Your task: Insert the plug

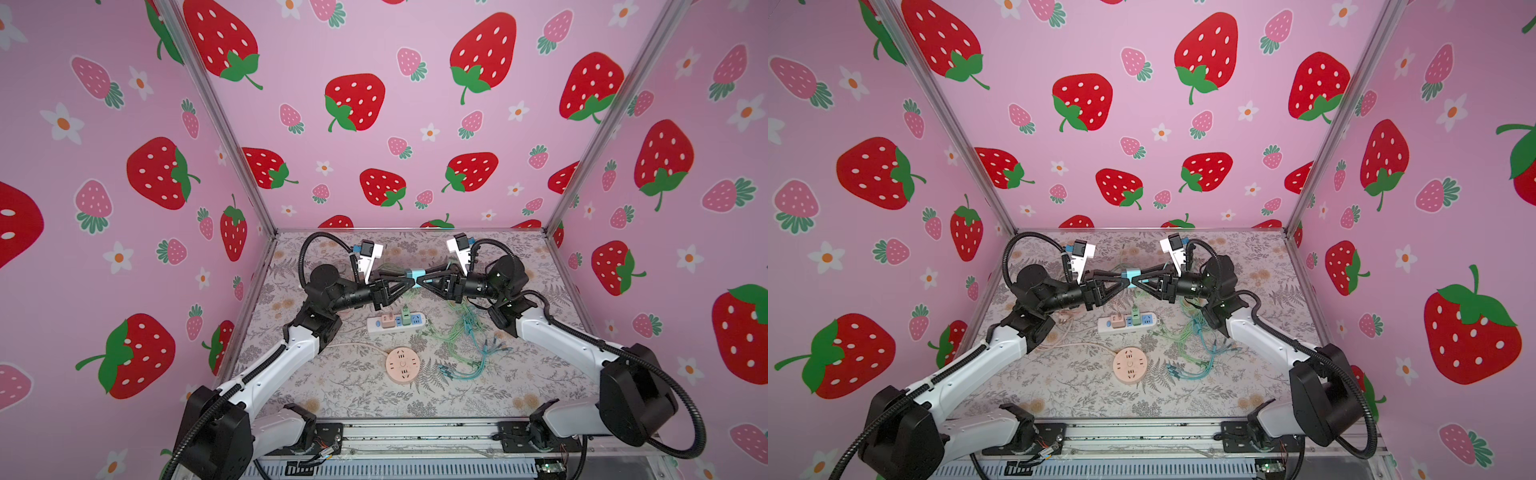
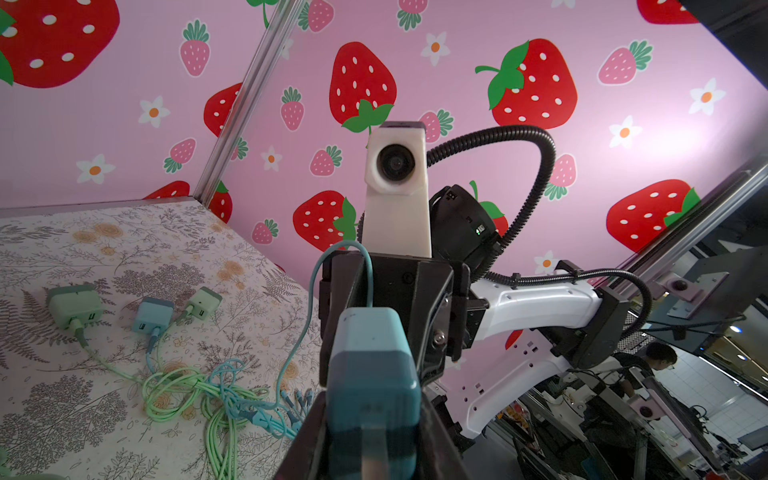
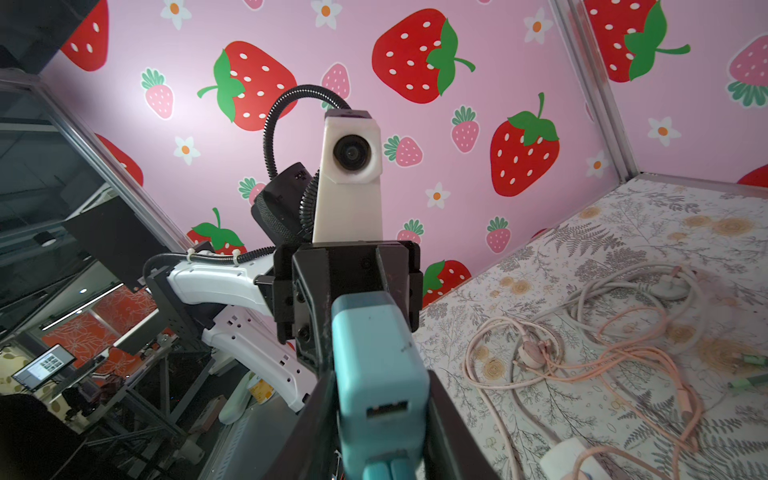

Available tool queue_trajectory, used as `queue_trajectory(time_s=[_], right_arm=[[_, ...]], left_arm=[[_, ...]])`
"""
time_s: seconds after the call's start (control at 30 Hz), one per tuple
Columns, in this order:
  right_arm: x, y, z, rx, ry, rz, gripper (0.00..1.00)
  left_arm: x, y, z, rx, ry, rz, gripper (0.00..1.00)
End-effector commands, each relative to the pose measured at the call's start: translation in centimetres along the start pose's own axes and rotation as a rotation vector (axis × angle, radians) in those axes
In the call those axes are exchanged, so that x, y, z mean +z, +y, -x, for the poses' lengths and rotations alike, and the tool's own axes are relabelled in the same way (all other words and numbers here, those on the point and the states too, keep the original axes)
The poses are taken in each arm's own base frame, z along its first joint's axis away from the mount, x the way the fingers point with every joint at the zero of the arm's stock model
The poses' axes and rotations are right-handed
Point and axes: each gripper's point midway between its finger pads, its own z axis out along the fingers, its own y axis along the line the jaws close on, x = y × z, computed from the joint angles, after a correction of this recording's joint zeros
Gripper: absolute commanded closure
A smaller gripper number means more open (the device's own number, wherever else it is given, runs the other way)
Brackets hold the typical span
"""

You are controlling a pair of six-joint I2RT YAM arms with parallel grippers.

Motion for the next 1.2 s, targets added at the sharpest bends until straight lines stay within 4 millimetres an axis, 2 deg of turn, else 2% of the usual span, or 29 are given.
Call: queue_trajectory(time_s=[0.0,0.07,0.2,0.37,0.5,0.6,0.73,0.87,1.0,1.17], right_arm=[[0.3,1.9,1.5,-0.060,-0.017,0.049,0.72],[0.2,1.5,1.4,-0.058,-0.009,0.022,0.77],[-0.4,-0.5,1.2,-0.062,0.040,-0.098,0.81],[-2.1,-3.5,1.1,-0.092,0.135,-0.276,0.83],[-3.0,-6.4,0.5,-0.109,0.246,-0.438,0.84],[-3.8,-8.4,-0.1,-0.115,0.333,-0.533,0.84],[-4.7,-10.3,-1.3,-0.151,0.459,-0.609,0.84],[-6.5,-13.7,-2.2,-0.142,0.586,-0.764,0.84],[-6.9,-14.7,-3.5,-0.200,0.685,-0.793,0.87],[-7.4,-15.0,-6.7,-0.341,0.851,-0.741,0.87]], left_arm=[[-0.2,-0.3,0.4,0.027,-0.018,0.010,0.82],[-0.2,-0.3,0.2,0.026,0.000,0.024,0.72],[-0.9,0.0,-0.3,0.039,0.028,0.082,0.60],[-3.0,1.2,-1.2,0.038,0.050,0.207,0.47],[-5.4,3.0,-2.1,0.008,0.050,0.326,0.46],[-7.5,5.2,-3.1,-0.032,0.033,0.462,0.46],[-9.9,8.7,-5.5,-0.118,0.070,0.663,0.45],[-11.3,11.3,-7.7,-0.189,0.116,0.793,0.45],[-12.3,13.1,-9.1,-0.232,0.143,0.881,0.45],[-13.3,15.4,-10.7,-0.292,0.200,0.990,0.47]])
